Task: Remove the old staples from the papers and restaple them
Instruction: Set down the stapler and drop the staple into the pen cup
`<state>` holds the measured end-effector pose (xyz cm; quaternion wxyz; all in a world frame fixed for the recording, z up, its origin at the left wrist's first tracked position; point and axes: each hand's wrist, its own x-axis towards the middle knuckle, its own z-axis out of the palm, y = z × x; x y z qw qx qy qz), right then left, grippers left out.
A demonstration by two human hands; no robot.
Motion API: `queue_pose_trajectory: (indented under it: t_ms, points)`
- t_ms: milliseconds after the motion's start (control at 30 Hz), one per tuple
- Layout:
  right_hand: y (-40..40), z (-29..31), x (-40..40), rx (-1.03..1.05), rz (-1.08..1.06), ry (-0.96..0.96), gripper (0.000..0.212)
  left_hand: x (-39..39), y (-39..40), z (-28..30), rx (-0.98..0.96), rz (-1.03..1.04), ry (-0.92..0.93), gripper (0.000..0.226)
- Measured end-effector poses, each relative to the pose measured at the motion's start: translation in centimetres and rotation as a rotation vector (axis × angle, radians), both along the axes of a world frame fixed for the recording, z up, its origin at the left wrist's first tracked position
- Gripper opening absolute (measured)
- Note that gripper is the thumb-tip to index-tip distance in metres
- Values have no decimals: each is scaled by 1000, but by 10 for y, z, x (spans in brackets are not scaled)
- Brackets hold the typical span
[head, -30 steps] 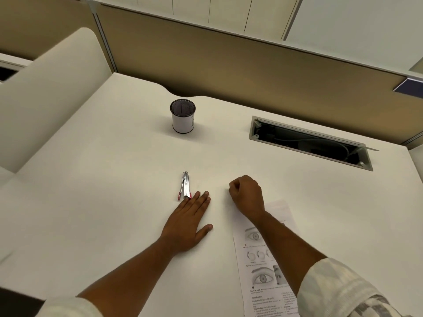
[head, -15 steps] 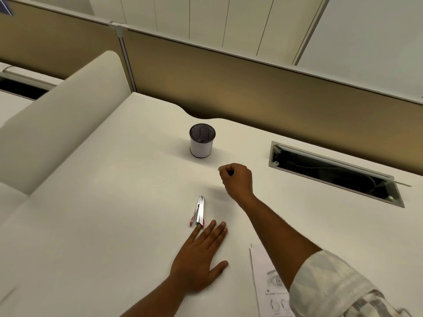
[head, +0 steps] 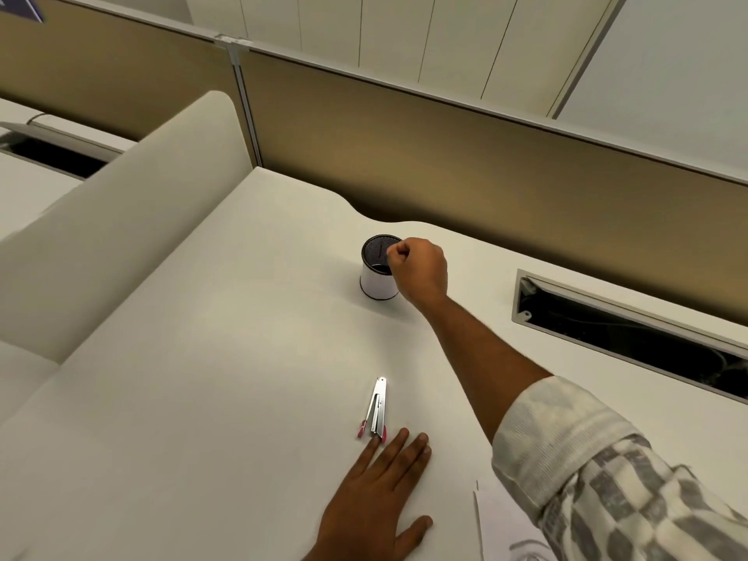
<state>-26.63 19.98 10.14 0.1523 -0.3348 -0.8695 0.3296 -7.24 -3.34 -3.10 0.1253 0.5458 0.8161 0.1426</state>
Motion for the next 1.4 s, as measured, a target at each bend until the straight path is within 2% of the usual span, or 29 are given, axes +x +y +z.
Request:
queue_pose_trajectory:
  t_ms: [167, 433, 600, 700, 867, 1200, 1400]
  points:
    - [6, -3, -5, 52, 20, -92, 23, 0, 0, 2, -1, 11, 14, 84]
    - [9, -6, 1, 13, 18, -133, 24, 0, -1, 0, -14, 5, 8, 83]
    - [5, -7, 15, -2, -10, -78, 30, 0, -1, -1, -7, 16, -1, 82]
    - [-1, -8, 34, -17, 11, -12, 21, 3, -2, 0, 13, 33, -11, 81]
    - [-15, -13, 88, -50, 18, 85, 18, 4, -3, 2, 37, 35, 6, 79]
    - [-52, -44, 249, -119, 10, 19, 14, 5, -4, 1, 55, 28, 47, 76]
    - [-61, -54, 342, 31, -42, -3, 13, 7, -7, 1, 68, 23, 113, 72]
